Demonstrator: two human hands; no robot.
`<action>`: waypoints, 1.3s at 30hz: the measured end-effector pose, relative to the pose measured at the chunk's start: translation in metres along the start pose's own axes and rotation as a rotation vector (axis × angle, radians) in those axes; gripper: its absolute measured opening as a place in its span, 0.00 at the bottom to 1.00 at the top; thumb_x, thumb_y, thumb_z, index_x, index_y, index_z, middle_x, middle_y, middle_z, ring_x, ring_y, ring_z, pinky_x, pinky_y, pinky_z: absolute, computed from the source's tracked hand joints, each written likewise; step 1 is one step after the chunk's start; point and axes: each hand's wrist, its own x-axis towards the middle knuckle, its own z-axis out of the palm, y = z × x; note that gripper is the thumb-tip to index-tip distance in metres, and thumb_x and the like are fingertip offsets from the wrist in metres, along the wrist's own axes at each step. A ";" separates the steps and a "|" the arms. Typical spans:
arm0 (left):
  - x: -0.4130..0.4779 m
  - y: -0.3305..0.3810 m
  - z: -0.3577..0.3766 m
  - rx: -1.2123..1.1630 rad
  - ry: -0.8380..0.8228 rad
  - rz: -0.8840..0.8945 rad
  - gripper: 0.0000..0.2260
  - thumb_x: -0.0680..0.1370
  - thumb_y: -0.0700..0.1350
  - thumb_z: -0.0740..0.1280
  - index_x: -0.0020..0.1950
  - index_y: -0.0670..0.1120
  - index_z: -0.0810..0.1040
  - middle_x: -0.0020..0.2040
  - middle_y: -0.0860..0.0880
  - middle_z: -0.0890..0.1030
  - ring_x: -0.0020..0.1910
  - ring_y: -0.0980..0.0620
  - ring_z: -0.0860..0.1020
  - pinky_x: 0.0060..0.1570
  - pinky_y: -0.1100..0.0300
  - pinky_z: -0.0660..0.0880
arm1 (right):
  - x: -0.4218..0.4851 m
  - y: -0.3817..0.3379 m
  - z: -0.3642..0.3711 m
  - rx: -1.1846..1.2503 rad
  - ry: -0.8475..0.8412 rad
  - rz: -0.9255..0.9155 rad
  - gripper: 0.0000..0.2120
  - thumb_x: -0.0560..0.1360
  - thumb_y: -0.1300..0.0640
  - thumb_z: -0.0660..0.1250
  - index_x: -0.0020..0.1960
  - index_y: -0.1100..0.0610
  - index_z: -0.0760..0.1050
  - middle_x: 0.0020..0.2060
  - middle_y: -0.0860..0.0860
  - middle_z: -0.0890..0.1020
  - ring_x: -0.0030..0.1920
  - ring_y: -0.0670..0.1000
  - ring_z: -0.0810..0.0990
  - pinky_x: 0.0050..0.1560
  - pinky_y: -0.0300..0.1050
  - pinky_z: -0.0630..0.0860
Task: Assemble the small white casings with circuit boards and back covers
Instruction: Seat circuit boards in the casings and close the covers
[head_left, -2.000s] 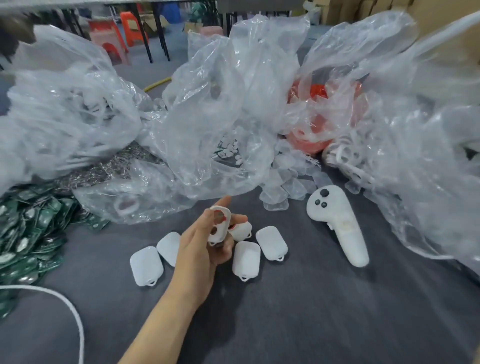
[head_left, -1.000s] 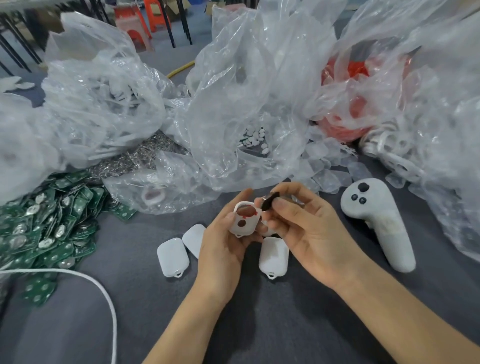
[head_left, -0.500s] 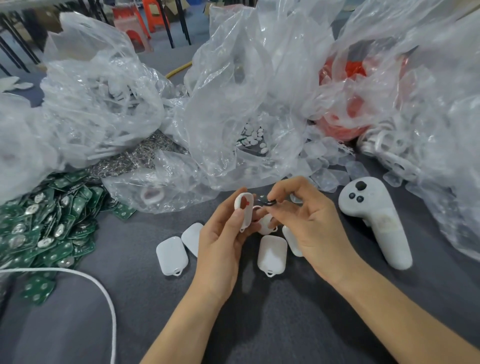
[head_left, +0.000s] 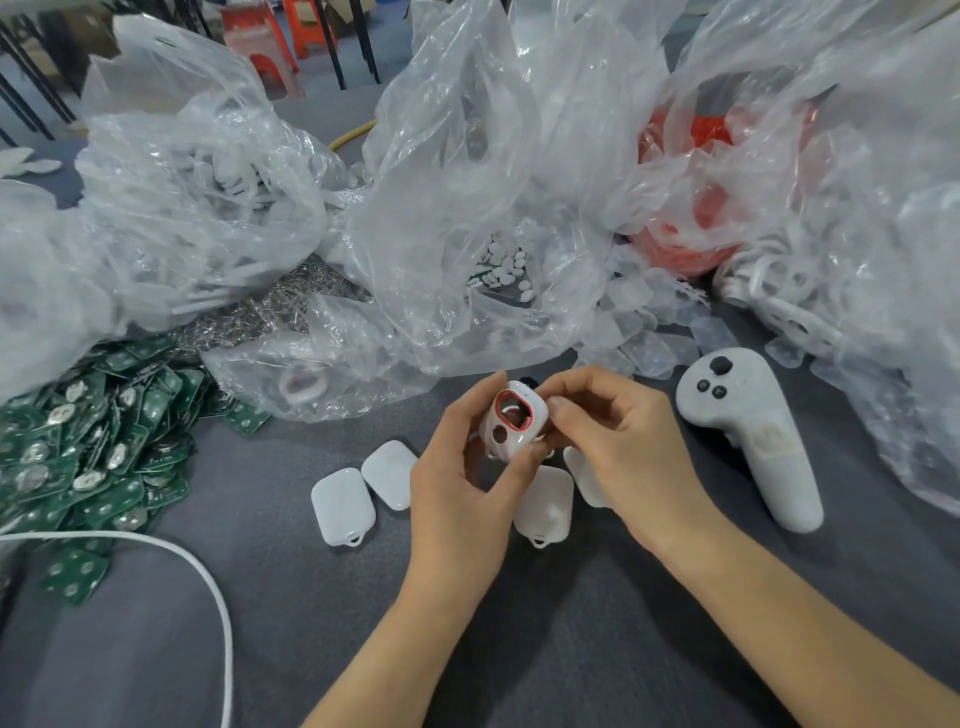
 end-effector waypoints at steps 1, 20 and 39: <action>0.000 -0.001 0.000 0.009 0.006 -0.001 0.24 0.72 0.40 0.73 0.62 0.61 0.74 0.57 0.62 0.80 0.59 0.61 0.77 0.53 0.72 0.72 | 0.001 -0.001 -0.001 -0.012 0.004 0.003 0.06 0.74 0.69 0.66 0.46 0.60 0.79 0.39 0.51 0.84 0.41 0.47 0.84 0.40 0.36 0.78; -0.001 -0.005 0.001 0.343 0.062 0.273 0.26 0.69 0.33 0.75 0.64 0.50 0.75 0.58 0.57 0.77 0.58 0.64 0.75 0.55 0.71 0.71 | 0.004 -0.002 -0.004 0.021 -0.056 0.120 0.08 0.69 0.67 0.73 0.47 0.59 0.79 0.41 0.55 0.85 0.45 0.52 0.83 0.45 0.42 0.80; -0.003 -0.001 0.001 0.395 0.049 0.285 0.26 0.69 0.37 0.76 0.65 0.49 0.75 0.57 0.58 0.76 0.56 0.66 0.75 0.51 0.74 0.70 | 0.003 -0.007 -0.003 0.186 -0.113 0.343 0.05 0.72 0.68 0.69 0.47 0.65 0.79 0.42 0.61 0.84 0.43 0.57 0.83 0.47 0.45 0.80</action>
